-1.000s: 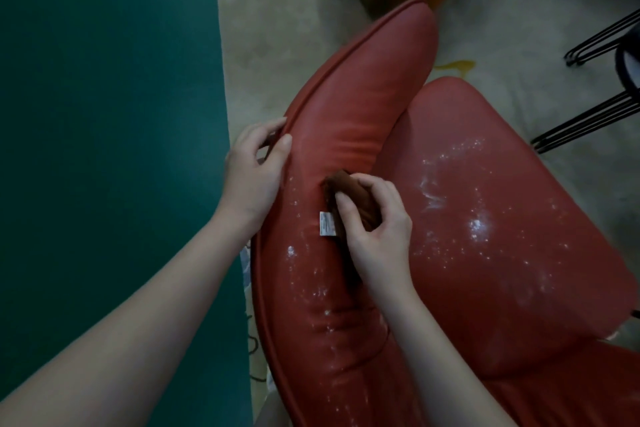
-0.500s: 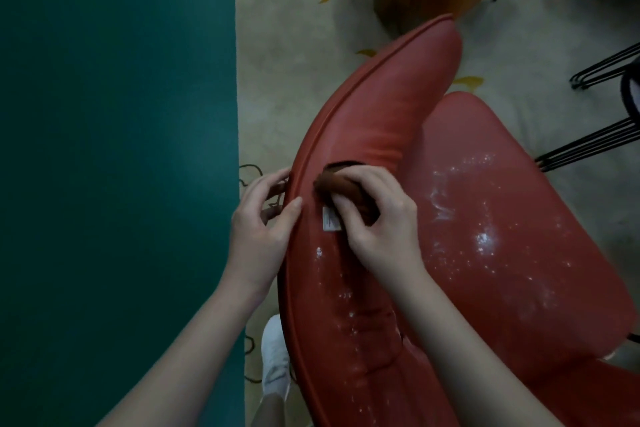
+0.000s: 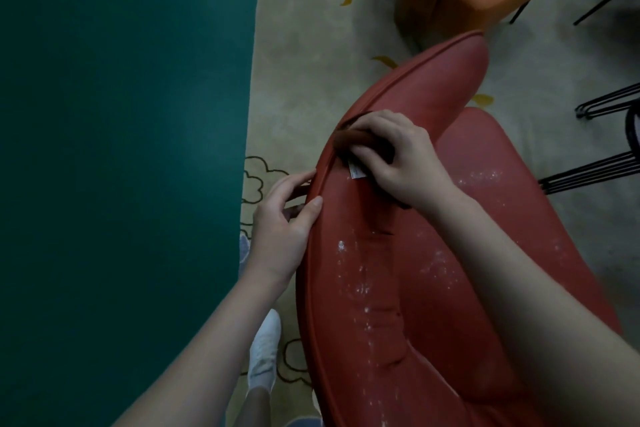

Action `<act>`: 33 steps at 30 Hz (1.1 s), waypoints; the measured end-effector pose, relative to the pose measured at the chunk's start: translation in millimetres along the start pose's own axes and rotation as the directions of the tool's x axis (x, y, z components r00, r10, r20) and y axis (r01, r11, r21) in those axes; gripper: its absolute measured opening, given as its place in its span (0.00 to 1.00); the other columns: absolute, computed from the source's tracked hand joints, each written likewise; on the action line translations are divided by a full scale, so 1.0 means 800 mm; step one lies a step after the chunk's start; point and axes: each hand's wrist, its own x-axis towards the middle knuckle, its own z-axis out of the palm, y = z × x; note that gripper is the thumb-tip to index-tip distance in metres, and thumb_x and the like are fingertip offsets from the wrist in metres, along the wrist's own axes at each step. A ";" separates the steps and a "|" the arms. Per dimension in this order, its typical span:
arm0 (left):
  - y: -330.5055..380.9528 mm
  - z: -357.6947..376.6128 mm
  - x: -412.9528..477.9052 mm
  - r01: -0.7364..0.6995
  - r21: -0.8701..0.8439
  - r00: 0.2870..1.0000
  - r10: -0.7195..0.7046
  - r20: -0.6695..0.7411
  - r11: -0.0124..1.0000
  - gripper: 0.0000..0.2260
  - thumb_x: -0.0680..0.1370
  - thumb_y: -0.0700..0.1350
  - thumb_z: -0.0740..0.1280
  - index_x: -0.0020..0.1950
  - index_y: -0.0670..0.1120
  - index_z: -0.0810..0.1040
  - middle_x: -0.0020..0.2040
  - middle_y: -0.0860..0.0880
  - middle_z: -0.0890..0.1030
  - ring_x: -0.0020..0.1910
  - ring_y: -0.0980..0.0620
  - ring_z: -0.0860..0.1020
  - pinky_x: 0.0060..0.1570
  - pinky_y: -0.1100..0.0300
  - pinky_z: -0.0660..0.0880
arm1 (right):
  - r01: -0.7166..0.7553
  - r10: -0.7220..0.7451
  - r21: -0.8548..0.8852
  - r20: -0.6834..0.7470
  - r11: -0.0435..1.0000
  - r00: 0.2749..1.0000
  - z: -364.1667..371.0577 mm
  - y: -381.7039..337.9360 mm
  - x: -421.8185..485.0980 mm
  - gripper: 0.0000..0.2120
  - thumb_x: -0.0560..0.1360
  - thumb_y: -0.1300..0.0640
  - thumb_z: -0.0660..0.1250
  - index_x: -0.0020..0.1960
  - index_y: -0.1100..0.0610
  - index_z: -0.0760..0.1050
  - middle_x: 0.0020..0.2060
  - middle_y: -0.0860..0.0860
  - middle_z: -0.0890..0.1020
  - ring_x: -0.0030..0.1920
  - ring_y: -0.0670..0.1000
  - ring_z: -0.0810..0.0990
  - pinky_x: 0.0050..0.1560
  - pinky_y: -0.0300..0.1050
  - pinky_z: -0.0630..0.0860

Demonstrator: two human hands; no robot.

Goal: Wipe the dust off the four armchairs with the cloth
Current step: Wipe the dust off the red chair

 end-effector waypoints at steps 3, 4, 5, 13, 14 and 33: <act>0.000 0.001 0.000 0.005 -0.020 1.000 -0.005 -0.001 1.000 0.15 0.78 0.34 0.68 0.63 0.46 0.78 0.62 0.45 0.78 0.60 0.53 0.78 0.52 0.69 0.74 | 0.032 -0.031 -0.003 0.081 0.999 0.996 -0.006 -0.004 -0.002 0.11 0.74 0.53 0.65 0.53 0.55 0.80 0.49 0.49 0.83 0.51 0.55 0.80 0.54 0.55 0.74; 0.000 0.002 0.000 0.003 -0.029 1.000 -0.003 -0.004 1.000 0.15 0.78 0.34 0.68 0.63 0.46 0.78 0.62 0.45 0.79 0.60 0.53 0.78 0.52 0.68 0.74 | 0.040 -0.040 0.003 0.107 0.999 0.993 -0.007 -0.006 -0.002 0.12 0.74 0.51 0.65 0.53 0.55 0.80 0.49 0.49 0.83 0.51 0.55 0.80 0.53 0.56 0.75; 0.000 0.003 0.000 0.001 -0.038 1.000 -0.001 -0.007 0.999 0.15 0.77 0.36 0.68 0.62 0.47 0.78 0.61 0.45 0.79 0.60 0.53 0.78 0.52 0.68 0.74 | 0.051 -0.052 0.012 0.128 0.999 0.990 -0.008 -0.008 -0.002 0.13 0.75 0.49 0.64 0.53 0.55 0.80 0.48 0.48 0.83 0.50 0.55 0.80 0.53 0.56 0.75; -0.001 0.005 -0.001 0.012 -0.056 0.999 -0.014 -0.029 0.998 0.15 0.77 0.38 0.68 0.63 0.46 0.79 0.61 0.46 0.80 0.59 0.53 0.79 0.53 0.67 0.74 | 0.049 -0.058 0.107 0.082 0.993 0.995 -0.006 -0.016 -0.004 0.11 0.74 0.50 0.70 0.49 0.57 0.82 0.43 0.49 0.83 0.45 0.49 0.81 0.48 0.52 0.77; -0.001 0.005 -0.002 0.021 -0.059 0.999 -0.022 -0.025 0.998 0.15 0.78 0.37 0.68 0.63 0.46 0.79 0.61 0.46 0.80 0.59 0.54 0.79 0.53 0.66 0.75 | 0.031 -0.038 0.128 0.050 0.991 0.998 -0.007 -0.014 -0.003 0.09 0.74 0.52 0.71 0.49 0.57 0.82 0.43 0.48 0.84 0.45 0.48 0.82 0.47 0.51 0.77; 0.001 0.010 -0.005 0.049 -0.120 0.998 -0.054 -0.034 0.991 0.13 0.79 0.36 0.67 0.62 0.48 0.79 0.59 0.44 0.80 0.56 0.53 0.79 0.50 0.67 0.75 | -0.056 0.073 0.114 -0.155 0.992 0.985 -0.003 -0.005 -0.017 0.07 0.76 0.55 0.68 0.51 0.57 0.80 0.46 0.47 0.83 0.49 0.52 0.80 0.52 0.55 0.76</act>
